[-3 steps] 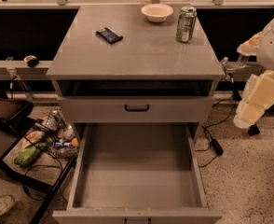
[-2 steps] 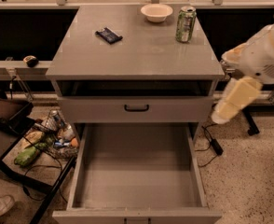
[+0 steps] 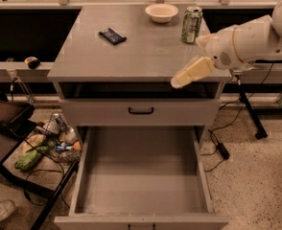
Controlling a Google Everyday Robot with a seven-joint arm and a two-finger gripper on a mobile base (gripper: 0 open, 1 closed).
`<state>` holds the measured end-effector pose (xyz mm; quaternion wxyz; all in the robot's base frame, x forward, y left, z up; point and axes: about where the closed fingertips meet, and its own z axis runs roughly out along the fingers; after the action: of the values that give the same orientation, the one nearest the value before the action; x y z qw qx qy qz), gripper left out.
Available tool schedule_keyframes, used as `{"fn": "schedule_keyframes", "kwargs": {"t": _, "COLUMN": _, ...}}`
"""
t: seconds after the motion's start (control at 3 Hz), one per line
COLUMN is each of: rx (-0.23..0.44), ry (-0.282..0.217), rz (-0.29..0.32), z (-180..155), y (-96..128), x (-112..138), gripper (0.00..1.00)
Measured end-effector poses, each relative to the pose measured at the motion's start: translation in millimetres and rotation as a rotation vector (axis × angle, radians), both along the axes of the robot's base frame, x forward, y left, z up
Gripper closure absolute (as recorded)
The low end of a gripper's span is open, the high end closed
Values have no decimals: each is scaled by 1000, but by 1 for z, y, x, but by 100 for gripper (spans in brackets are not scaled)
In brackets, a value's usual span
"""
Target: Place rxbar blueberry into middle drawer
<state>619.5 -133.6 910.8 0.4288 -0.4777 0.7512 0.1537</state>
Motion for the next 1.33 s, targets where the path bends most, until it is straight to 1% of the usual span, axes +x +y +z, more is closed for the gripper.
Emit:
{"fn": "schedule_keyframes", "kwargs": {"t": 0.33, "rx": 78, "ry": -85, "rz": -90, "z": 21, "y": 31, "x": 54, "gripper": 0}}
{"fn": "schedule_keyframes", "kwargs": {"t": 0.67, "rx": 65, "ry": -125, "rz": -145, "z": 30, "y": 68, "x": 91, "gripper": 0}}
{"fn": "schedule_keyframes", "kwargs": {"t": 1.0, "rx": 67, "ry": -123, "rz": -150, "z": 27, "y": 72, "x": 93, "gripper": 0}}
{"fn": "schedule_keyframes", "kwargs": {"t": 1.33, "rx": 106, "ry": -98, "rz": -143, "z": 10, "y": 98, "x": 129, "gripper": 0}}
